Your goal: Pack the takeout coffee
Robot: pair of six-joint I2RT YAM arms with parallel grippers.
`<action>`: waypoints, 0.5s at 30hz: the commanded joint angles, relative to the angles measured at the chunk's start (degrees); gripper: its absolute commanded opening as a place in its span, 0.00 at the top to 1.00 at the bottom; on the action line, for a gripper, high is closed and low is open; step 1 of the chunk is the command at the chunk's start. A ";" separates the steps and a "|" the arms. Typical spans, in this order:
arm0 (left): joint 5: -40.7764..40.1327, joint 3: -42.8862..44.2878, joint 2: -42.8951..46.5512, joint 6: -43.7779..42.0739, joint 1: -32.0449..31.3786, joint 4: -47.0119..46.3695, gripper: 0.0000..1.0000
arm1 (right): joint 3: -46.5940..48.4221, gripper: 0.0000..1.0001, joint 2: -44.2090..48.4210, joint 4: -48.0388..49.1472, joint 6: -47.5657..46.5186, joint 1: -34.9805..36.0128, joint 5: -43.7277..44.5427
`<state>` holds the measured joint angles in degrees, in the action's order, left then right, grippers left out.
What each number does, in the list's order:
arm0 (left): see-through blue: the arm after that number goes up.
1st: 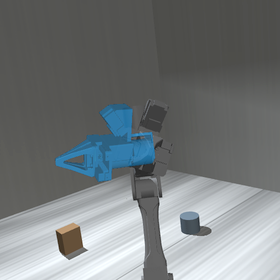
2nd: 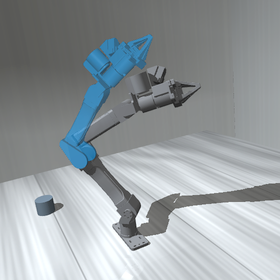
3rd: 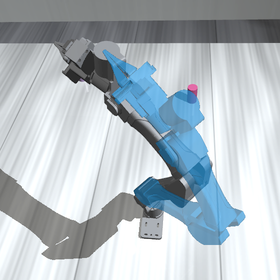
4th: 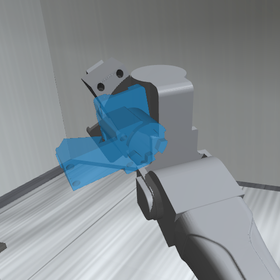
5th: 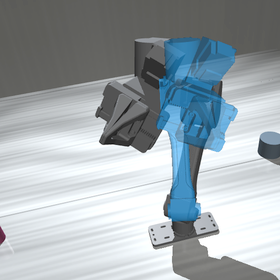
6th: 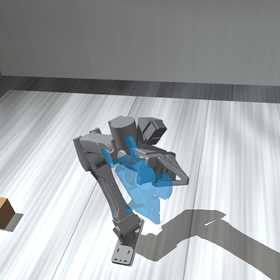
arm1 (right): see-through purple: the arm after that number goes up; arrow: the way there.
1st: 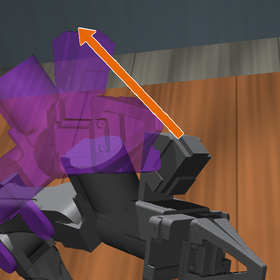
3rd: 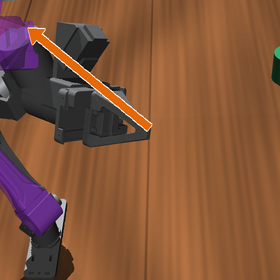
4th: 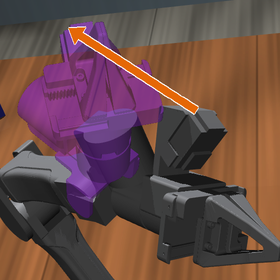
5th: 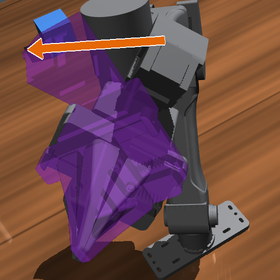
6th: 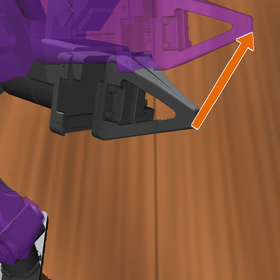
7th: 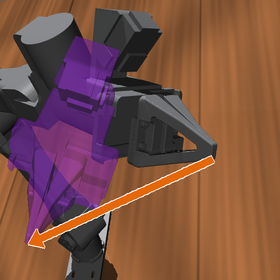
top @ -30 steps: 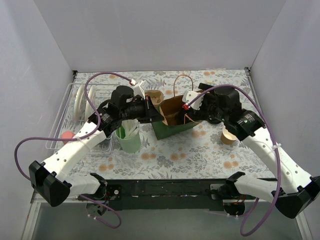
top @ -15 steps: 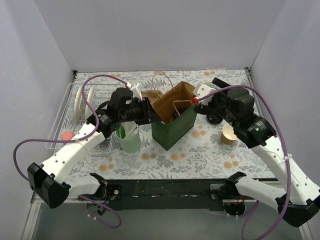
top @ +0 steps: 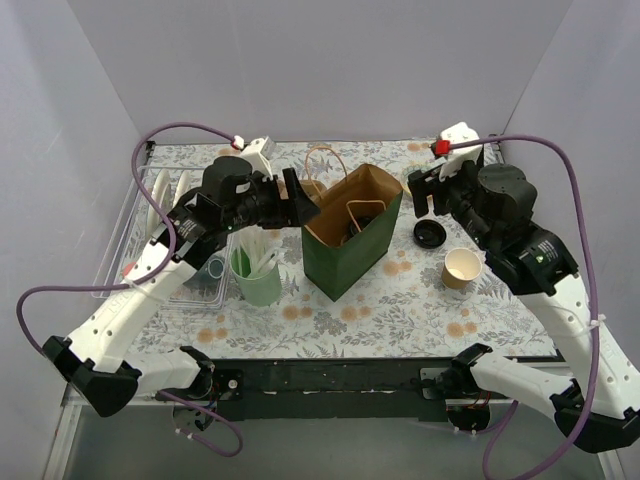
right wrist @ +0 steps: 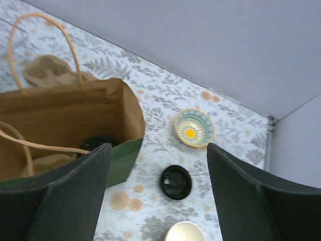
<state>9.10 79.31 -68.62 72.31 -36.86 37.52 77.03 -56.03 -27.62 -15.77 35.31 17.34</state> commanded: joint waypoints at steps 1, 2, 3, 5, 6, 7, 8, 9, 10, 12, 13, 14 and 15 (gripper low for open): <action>-11.46 3.05 2.17 -4.99 -0.05 8.17 0.29 | 5.75 0.18 -0.13 -7.27 20.24 -0.24 -2.39; -12.87 2.52 2.70 -5.95 -0.05 9.58 0.30 | 5.93 0.19 0.04 -7.97 21.21 -0.24 -4.32; -13.49 1.91 3.75 -7.00 -0.05 10.11 0.31 | 5.85 0.19 0.57 -8.76 23.31 -0.24 -4.60; -15.34 0.15 4.46 -7.71 -0.05 11.78 0.37 | 5.50 0.20 1.18 -8.95 24.99 -0.24 -5.47; -16.21 -0.29 4.72 -8.41 -0.05 12.22 0.39 | 5.23 0.20 1.88 -8.86 25.35 -0.33 -6.26; -16.40 -0.56 4.72 -8.68 -0.05 12.58 0.40 | 4.97 0.21 2.24 -8.86 25.52 -0.24 -6.97; -16.40 -1.43 4.90 -8.94 -0.05 12.23 0.41 | 4.97 0.22 2.50 -8.86 25.53 -0.24 -8.10; -15.53 -1.96 5.42 -9.47 -0.05 11.53 0.42 | 4.88 0.22 2.42 -8.86 25.53 -0.24 -8.38; -15.08 -2.40 5.77 -9.65 -0.05 10.92 0.42 | 4.88 0.22 2.42 -8.95 25.87 -0.24 -8.55; -13.59 -4.51 6.39 -9.65 -0.05 8.72 0.43 | 4.88 0.22 2.33 -9.04 26.05 -0.24 -9.08; -13.24 -5.38 7.00 -9.47 -0.05 8.19 0.44 | 4.62 0.22 2.24 -9.12 26.23 -0.24 -9.43; -13.15 -5.91 7.10 -9.12 -0.05 8.19 0.45 | 4.62 0.23 2.15 -9.21 26.32 -0.24 -9.96; -13.06 -7.05 7.18 -8.77 -0.05 8.27 0.46 | 4.62 0.23 2.07 -9.38 26.40 -0.24 -10.05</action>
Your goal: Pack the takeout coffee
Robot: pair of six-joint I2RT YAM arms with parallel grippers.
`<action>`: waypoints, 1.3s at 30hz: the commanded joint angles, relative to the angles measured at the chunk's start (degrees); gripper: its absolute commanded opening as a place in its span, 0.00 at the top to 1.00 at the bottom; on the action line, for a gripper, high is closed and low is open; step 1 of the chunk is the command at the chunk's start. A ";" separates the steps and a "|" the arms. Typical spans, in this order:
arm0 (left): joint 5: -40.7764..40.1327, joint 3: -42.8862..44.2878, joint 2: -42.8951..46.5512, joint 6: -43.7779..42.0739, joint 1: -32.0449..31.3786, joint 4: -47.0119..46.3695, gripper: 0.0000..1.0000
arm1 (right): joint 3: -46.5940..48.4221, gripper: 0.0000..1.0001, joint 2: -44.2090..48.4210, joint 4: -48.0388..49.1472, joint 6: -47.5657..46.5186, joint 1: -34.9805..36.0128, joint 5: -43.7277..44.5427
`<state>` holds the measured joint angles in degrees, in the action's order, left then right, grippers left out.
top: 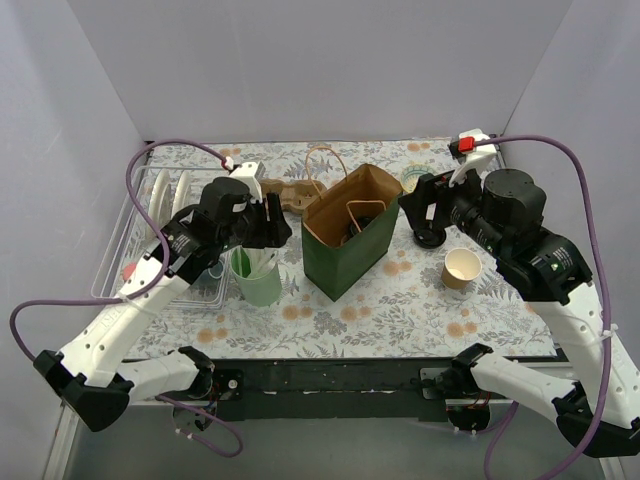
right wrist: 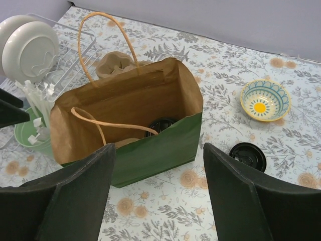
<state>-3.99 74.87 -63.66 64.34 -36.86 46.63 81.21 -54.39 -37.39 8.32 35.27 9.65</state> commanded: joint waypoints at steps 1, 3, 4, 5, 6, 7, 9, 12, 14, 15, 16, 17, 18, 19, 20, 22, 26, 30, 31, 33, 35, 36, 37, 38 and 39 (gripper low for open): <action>0.21 -3.23 2.31 -0.53 -0.05 -0.84 0.46 | 0.44 0.23 0.43 0.30 2.41 -0.20 -2.35; 0.82 -4.99 2.49 -0.53 -0.05 -1.45 0.46 | 0.18 0.23 0.51 0.56 2.41 -0.20 -2.27; 1.52 -5.35 2.49 -0.53 -0.05 -1.80 0.46 | 0.09 0.23 0.60 0.65 2.41 -0.20 -2.18; 1.88 -5.78 2.40 -0.88 -0.05 -2.59 0.46 | 0.00 0.22 0.69 0.82 2.06 -0.20 -2.18; 1.97 -6.40 2.40 -1.05 -0.05 -3.03 0.46 | 0.09 0.23 0.60 0.91 1.79 -0.20 -2.09; 2.14 -6.84 2.31 -1.14 -0.05 -3.30 0.46 | 0.18 0.23 0.60 0.91 1.62 -0.20 -1.92; 2.32 -7.72 2.14 -1.67 -0.05 -4.26 0.49 | 0.35 0.23 0.43 1.00 1.18 -0.20 -1.92; 2.23 -8.43 1.52 -2.46 -0.05 -4.62 0.60 | 0.88 0.22 -0.01 0.91 0.74 -0.20 -1.83; 1.62 -8.69 1.52 -2.81 -0.05 -4.97 0.62 | 1.06 0.23 -0.36 0.91 0.65 -0.20 -2.09; 1.27 -8.78 1.43 -3.42 -0.05 -4.97 0.62 | 1.23 0.23 -0.45 0.82 0.56 -0.20 -2.00; 1.09 -8.86 1.34 -3.69 -0.05 -4.80 0.62 | 1.23 0.23 -0.45 0.91 0.47 -0.20 -2.09; 0.74 -8.95 1.34 -3.87 -0.05 -4.71 0.62 | 1.23 0.23 -0.54 1.09 0.47 -0.20 -2.18; 0.48 -8.95 1.08 -4.04 -0.05 -4.53 0.62 | 1.23 0.23 -0.63 1.09 0.47 -0.20 -2.18; 0.39 -9.04 1.08 -4.48 -0.05 -4.45 0.63 | 1.32 0.23 -0.63 1.17 0.30 -0.20 -2.18; 0.47 -9.13 1.17 -4.83 -0.05 -4.53 0.67 | 1.49 0.23 -0.72 1.09 0.30 -0.20 -2.18; 0.30 -9.48 1.52 -5.53 -0.05 -4.71 0.73 | 1.67 0.23 -0.80 1.26 0.12 -0.20 -2.09; 0.03 -9.83 1.78 -6.41 -0.05 -4.36 0.83 | 2.37 0.23 -1.16 1.26 -0.32 -0.20 -1.92; 0.03 -9.57 2.05 -7.21 -0.05 -4.09 0.97 | 2.90 0.23 -1.33 1.18 -0.67 -0.20 -1.83; -0.40 -9.39 2.05 -7.29 -0.05 -3.74 1.00 | 2.99 0.23 -1.33 1.26 -0.76 -0.20 -1.74; -1.45 -8.61 2.40 -7.64 -0.05 -3.04 1.00 | 3.78 0.23 -1.68 1.26 -0.93 -0.20 -1.74; -3.90 -5.80 2.22 -7.65 -0.05 -0.59 1.00 | 4.48 0.23 -2.12 1.09 -1.02 -0.20 -1.83; -4.62 -4.66 2.05 -7.73 -0.05 0.47 1.00 | 5.27 0.23 -2.30 1.09 -1.11 -0.20 -1.83; -5.41 -1.78 2.05 -7.56 -0.05 2.22 1.00 | 5.71 0.23 -2.39 1.00 -1.28 -0.20 -1.91; -6.20 -0.35 2.05 -7.47 -0.05 2.93 1.00 | 5.98 0.23 -2.73 0.83 -1.46 -0.20 -2.00; -6.99 0.97 2.48 -7.38 -0.05 3.63 1.00 | 6.41 0.23 -2.82 0.91 -1.64 -0.20 -2.00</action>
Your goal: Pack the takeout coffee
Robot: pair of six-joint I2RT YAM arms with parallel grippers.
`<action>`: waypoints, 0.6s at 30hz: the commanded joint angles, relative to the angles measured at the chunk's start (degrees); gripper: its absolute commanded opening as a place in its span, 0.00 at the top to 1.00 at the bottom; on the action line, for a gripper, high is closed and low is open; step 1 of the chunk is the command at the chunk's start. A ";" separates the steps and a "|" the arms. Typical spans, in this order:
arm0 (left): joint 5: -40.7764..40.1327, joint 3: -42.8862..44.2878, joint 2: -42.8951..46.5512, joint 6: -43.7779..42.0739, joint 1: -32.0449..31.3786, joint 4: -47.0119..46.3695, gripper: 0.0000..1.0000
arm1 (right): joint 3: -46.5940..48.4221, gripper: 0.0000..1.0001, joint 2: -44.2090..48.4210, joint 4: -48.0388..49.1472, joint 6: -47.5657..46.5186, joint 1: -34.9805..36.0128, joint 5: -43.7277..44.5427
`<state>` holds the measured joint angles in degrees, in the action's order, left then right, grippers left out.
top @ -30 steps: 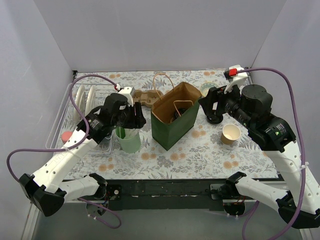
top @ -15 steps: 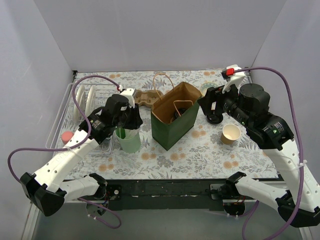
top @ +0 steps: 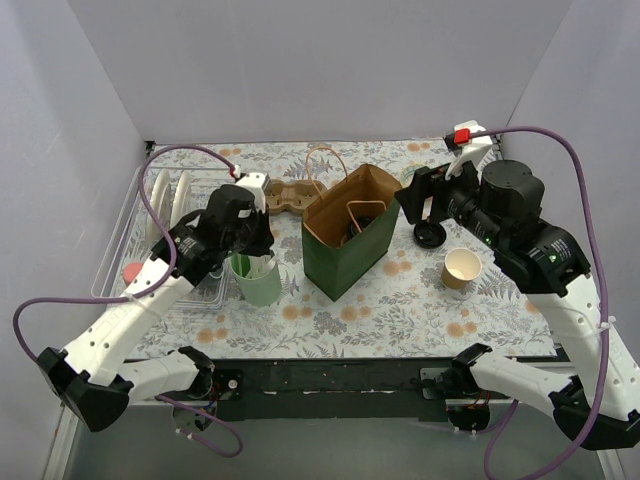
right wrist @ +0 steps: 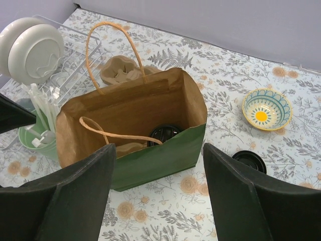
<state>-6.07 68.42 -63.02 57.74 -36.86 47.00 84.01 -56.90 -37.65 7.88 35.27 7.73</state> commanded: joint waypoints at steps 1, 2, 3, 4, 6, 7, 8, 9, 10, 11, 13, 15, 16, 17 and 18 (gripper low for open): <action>-5.18 8.99 2.03 -0.52 -0.05 4.31 1.00 | 4.32 0.23 -0.49 1.00 -1.55 -0.20 -0.17; -5.27 11.79 2.20 -0.34 -0.05 4.76 1.00 | 4.67 0.23 -0.58 0.91 -1.64 -0.20 -0.17; -5.36 13.39 2.38 -0.17 -0.05 5.29 1.00 | 4.94 0.23 -0.66 0.82 -1.81 -0.20 -0.17; -5.27 14.71 2.64 0.09 -0.05 6.16 1.00 | 5.29 0.23 -0.66 0.82 -2.25 -0.11 0.01; -4.57 19.19 2.64 0.36 -0.05 7.22 1.00 | 5.55 0.23 -0.58 0.91 -2.34 -0.20 0.18; -4.31 20.68 2.21 0.27 -0.05 8.18 1.00 | 5.81 0.23 -0.58 0.82 -2.52 -0.20 0.27; -3.78 22.70 2.12 0.01 -0.05 8.45 1.00 | 6.08 0.23 -0.66 0.91 -2.69 -0.20 0.36; -3.00 25.85 2.12 -0.16 -0.05 8.37 1.00 | 6.34 0.23 -0.66 0.91 -2.69 -0.20 0.36; -1.25 27.88 1.86 -0.95 -0.05 7.76 1.00 | 6.52 0.23 -0.66 0.91 -2.95 -0.20 0.45; -0.10 29.47 1.77 -1.22 -0.05 7.14 1.00 | 6.96 0.23 -0.66 0.91 -3.13 -0.20 0.45; 3.58 34.04 1.41 -1.75 -0.05 5.13 1.00 | 7.22 0.23 -0.49 0.91 -3.40 -0.20 0.88; 5.96 38.95 -0.25 -1.49 -0.05 4.59 1.00 | 7.31 0.23 -0.31 1.00 -3.66 -0.20 1.06; 9.54 40.37 -0.95 -1.22 -0.05 4.07 1.00 | 7.40 0.23 -0.05 1.00 -3.75 -0.20 1.24; 11.23 41.95 -2.53 -0.44 -0.05 3.89 1.00 | 7.49 0.23 0.13 0.91 -4.01 -0.20 1.33; 12.56 43.27 -3.32 0.18 -0.05 3.62 1.00 | 7.49 0.23 0.21 1.00 -4.19 -0.20 1.50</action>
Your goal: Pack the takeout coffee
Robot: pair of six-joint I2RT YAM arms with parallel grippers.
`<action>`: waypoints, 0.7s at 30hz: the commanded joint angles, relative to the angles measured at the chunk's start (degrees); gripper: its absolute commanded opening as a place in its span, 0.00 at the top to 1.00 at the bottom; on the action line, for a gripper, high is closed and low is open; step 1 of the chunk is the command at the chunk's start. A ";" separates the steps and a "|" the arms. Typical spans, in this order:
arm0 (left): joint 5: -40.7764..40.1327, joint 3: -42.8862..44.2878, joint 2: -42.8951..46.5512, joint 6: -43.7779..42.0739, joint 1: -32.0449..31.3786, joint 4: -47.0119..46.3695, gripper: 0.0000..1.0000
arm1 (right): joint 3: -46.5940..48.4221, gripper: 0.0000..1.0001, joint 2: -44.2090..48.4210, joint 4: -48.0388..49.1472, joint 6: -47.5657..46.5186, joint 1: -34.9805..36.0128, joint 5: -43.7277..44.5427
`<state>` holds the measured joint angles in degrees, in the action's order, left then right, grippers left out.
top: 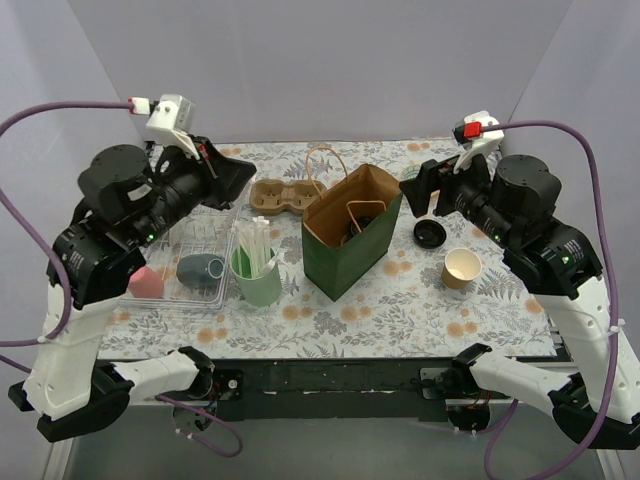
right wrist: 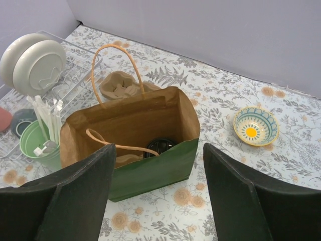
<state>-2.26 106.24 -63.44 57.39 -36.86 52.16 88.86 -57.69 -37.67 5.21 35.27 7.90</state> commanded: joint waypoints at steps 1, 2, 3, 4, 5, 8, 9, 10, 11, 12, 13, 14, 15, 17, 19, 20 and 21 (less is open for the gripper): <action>9.98 7.65 -3.79 1.23 -0.05 -2.32 1.00 | 2.55 0.23 1.44 1.02 -1.70 -0.20 1.59; 12.87 8.19 -4.75 2.80 -0.05 -3.20 1.00 | 2.55 0.23 1.62 1.02 -1.78 -0.20 1.76; 14.03 8.37 -5.20 3.69 -0.05 -4.42 1.00 | 2.46 0.23 1.88 1.02 -2.13 -0.20 1.85; 15.17 8.03 -5.46 4.66 -0.05 -7.22 1.00 | 2.37 0.23 2.40 0.93 -2.31 -0.20 2.38; 16.84 7.59 -5.55 5.36 -0.05 -8.73 1.00 | 2.20 0.23 2.67 1.02 -2.40 -0.20 2.56; 19.56 4.25 -6.17 6.68 -0.05 -15.49 1.00 | 1.58 0.22 3.99 1.20 -2.93 -0.20 3.26; 19.92 3.63 -6.69 7.21 -0.05 -18.64 1.00 | 1.41 0.22 4.51 1.20 -3.10 -0.20 3.43; 20.36 2.41 -7.13 7.65 -0.05 -20.24 1.00 | 1.49 0.23 4.69 1.11 -3.54 -0.20 3.61; 20.98 2.05 -7.57 8.26 -0.05 -21.74 1.00 | 1.49 0.22 4.87 1.02 -3.63 -0.20 3.87; 21.33 1.78 -8.79 9.31 -0.05 -24.62 1.00 | 1.49 0.22 5.30 0.85 -3.80 -0.20 4.40; 22.03 1.00 -9.33 9.93 -0.05 -25.96 1.00 | 1.49 0.22 5.57 0.76 -3.98 -0.20 4.66; 22.82 0.56 -9.94 10.63 -0.05 -28.41 1.00 | 1.32 0.22 6.18 0.67 -4.07 -0.20 5.19; 23.26 0.03 -10.91 11.77 -0.05 -29.74 1.00 | 0.88 0.22 6.54 0.58 -4.07 -0.20 5.37; 24.14 -2.08 -11.79 12.66 -0.05 -32.98 1.00 | 0.35 0.22 7.24 0.32 -4.07 -0.20 5.90; 25.02 -3.05 -12.84 13.54 -0.05 -34.84 1.00 | -0.52 0.22 8.47 -0.12 -3.90 -0.20 6.42; 25.11 -3.57 -13.28 14.06 -0.05 -35.80 1.00 | -0.70 0.22 8.73 -0.30 -3.72 -0.20 6.60; 25.64 -3.75 -13.64 14.33 -0.05 -36.25 1.00 | -0.88 0.22 9.26 -0.73 -3.72 -0.20 7.04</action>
<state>20.34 103.53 -76.84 69.10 -36.86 22.98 88.44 -50.30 -38.04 2.11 35.27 12.60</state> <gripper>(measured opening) 0.010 0.777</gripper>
